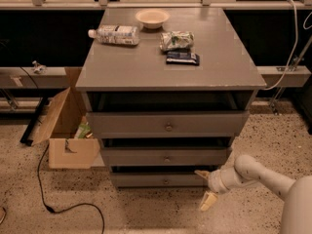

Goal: Open bottom drawer

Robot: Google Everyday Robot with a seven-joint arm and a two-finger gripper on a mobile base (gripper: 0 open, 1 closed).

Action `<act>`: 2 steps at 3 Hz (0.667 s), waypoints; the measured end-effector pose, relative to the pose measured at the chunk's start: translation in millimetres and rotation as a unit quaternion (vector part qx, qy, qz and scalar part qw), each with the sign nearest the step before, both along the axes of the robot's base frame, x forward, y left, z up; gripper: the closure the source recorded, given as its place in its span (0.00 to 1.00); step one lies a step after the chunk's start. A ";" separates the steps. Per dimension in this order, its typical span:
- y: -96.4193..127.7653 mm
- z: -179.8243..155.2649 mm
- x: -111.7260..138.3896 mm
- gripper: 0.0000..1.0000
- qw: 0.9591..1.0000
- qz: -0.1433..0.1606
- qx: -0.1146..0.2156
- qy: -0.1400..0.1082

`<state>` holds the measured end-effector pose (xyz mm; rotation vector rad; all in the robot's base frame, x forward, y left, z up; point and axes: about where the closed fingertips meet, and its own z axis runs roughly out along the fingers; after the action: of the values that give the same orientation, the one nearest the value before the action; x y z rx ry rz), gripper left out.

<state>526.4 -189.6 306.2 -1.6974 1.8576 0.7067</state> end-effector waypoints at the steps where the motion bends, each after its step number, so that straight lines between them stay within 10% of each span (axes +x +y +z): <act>1: -1.3 -7.4 2.7 0.00 1.000 -0.010 -0.001 -0.003; 2: -12.8 -40.7 17.1 0.00 1.000 -0.013 -0.024 -0.013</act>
Offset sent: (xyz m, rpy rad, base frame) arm 0.0337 -0.0296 -0.0579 -0.0916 -0.0672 -0.0464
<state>543.5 -202.4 265.5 -1.7004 1.8889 0.6317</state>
